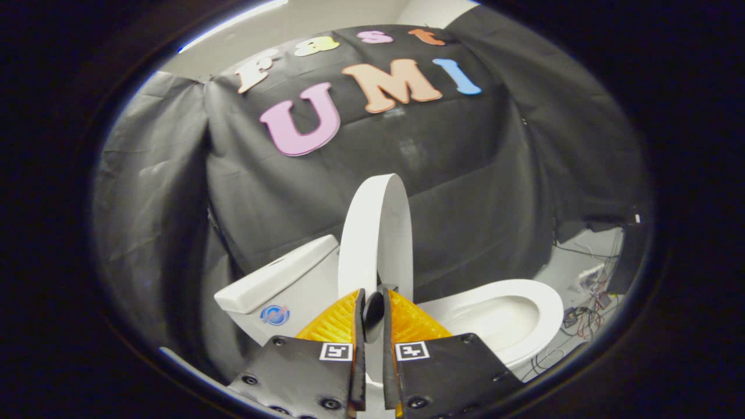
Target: Open the toilet lid.
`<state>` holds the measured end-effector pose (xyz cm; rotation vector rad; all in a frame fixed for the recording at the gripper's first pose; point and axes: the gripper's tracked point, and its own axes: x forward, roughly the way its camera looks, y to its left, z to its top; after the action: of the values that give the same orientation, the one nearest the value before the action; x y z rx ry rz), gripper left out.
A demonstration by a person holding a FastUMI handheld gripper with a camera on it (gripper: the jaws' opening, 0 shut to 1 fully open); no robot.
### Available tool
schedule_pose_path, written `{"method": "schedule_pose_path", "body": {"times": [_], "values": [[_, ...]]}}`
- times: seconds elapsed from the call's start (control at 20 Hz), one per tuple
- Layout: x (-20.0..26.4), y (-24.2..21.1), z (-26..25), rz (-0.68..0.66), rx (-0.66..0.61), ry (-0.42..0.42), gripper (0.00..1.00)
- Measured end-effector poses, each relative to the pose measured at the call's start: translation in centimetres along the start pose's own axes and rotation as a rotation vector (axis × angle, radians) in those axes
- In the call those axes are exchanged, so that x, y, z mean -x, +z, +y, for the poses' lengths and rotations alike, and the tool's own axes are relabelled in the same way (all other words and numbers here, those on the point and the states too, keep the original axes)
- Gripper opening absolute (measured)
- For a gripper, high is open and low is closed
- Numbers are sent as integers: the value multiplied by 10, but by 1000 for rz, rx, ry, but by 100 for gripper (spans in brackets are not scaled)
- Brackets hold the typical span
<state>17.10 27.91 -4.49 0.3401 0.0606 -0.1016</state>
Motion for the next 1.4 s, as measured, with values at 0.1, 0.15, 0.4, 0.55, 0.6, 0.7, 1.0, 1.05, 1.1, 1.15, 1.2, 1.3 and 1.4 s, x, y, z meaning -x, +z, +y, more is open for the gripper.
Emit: {"method": "schedule_pose_path", "body": {"times": [0.1,0.15,0.4,0.55,0.6,0.7,1.0,1.05,1.1,1.15,1.2,1.3,1.4], "values": [[-6,-1,18,10,61,48,13],[-8,-4,27,21,97,77,12],[-17,-12,59,56,179,180,12],[-20,-18,73,88,263,229,13],[-21,-20,80,103,304,246,13],[-23,-24,92,123,357,277,13],[-29,-37,116,165,451,352,20],[-31,-37,119,166,470,361,26],[-32,-38,121,176,481,371,33],[-32,-39,121,181,493,367,38],[-33,-38,119,177,502,361,42],[-33,-36,119,190,546,360,52],[-29,-28,127,169,572,405,61]]}}
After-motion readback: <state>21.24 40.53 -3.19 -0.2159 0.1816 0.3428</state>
